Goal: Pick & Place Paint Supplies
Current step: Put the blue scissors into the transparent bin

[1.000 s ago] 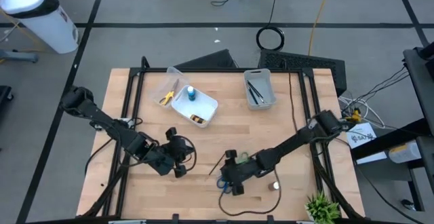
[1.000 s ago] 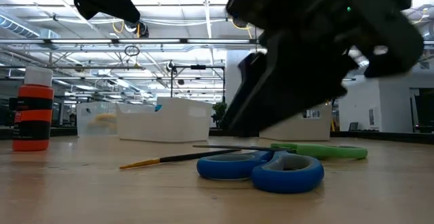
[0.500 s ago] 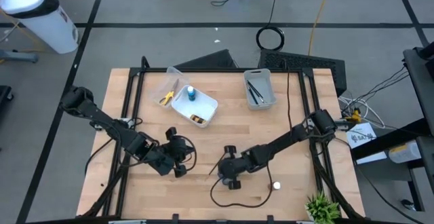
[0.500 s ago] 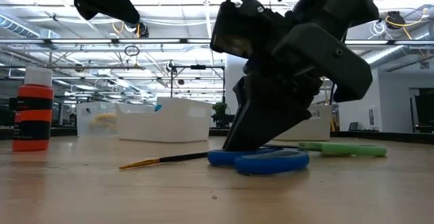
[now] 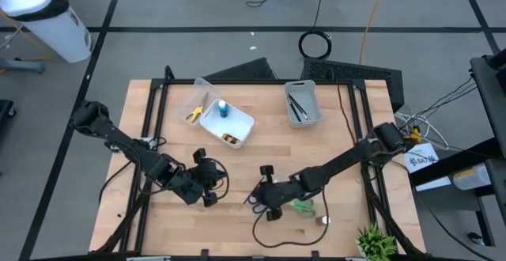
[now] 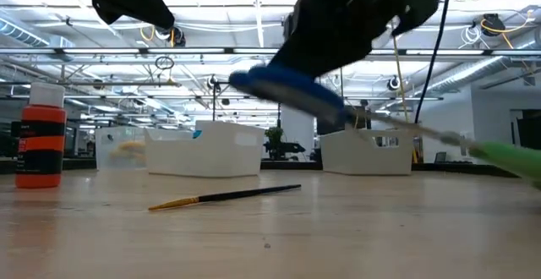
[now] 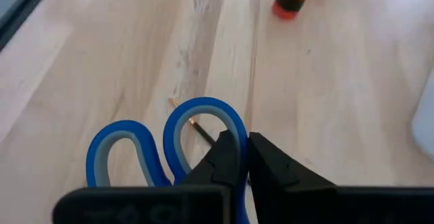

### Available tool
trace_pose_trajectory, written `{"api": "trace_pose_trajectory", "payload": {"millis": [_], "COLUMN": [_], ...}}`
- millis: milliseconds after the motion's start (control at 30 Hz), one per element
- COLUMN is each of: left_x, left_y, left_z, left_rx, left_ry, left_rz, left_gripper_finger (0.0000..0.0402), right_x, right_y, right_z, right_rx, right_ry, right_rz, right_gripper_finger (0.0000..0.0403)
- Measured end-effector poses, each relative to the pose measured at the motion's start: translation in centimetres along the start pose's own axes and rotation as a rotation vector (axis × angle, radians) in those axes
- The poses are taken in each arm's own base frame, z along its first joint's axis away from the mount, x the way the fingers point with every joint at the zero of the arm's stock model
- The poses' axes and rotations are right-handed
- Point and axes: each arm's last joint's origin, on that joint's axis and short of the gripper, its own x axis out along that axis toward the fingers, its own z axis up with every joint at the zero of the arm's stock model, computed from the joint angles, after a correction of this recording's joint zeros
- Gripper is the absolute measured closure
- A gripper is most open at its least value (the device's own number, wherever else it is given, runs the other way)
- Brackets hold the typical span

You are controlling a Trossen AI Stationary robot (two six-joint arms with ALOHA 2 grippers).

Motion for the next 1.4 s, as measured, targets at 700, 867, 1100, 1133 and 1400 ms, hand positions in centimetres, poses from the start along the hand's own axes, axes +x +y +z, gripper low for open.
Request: {"api": "trace_pose_trajectory", "payload": {"millis": [700, 867, 1100, 1133, 1400], "left_x": [-0.2, 0.4, 1.3, 1.4, 1.8], "left_y": [-1.4, -3.3, -4.8, -5.0, -5.8], "left_z": [1.2, 1.2, 1.7, 1.7, 1.3], "left_rx": [0.148, 0.295, 0.408, 0.428, 0.539], "left_ry": [-0.149, -0.235, -0.309, -0.319, -0.353], "left_rz": [-0.068, -0.133, -0.314, -0.34, -0.368], "left_gripper_finger": [0.0364, 0.0364, 0.0363, 0.0361, 0.0251], "right_x": [-3.4, -4.8, -6.8, -7.0, -7.6], "right_y": [-0.3, 0.3, 0.7, 0.7, 1.4], "right_z": [4.4, 6.1, 7.2, 7.3, 7.7], "right_rx": [-0.072, -0.079, -0.09, -0.091, -0.103], "right_ry": [-0.327, -0.497, -0.599, -0.615, -0.667], "right_rz": [0.086, 0.301, 0.502, 0.521, 0.608], "right_gripper_finger": [0.0392, 0.0392, 0.0392, 0.0392, 0.0392]}}
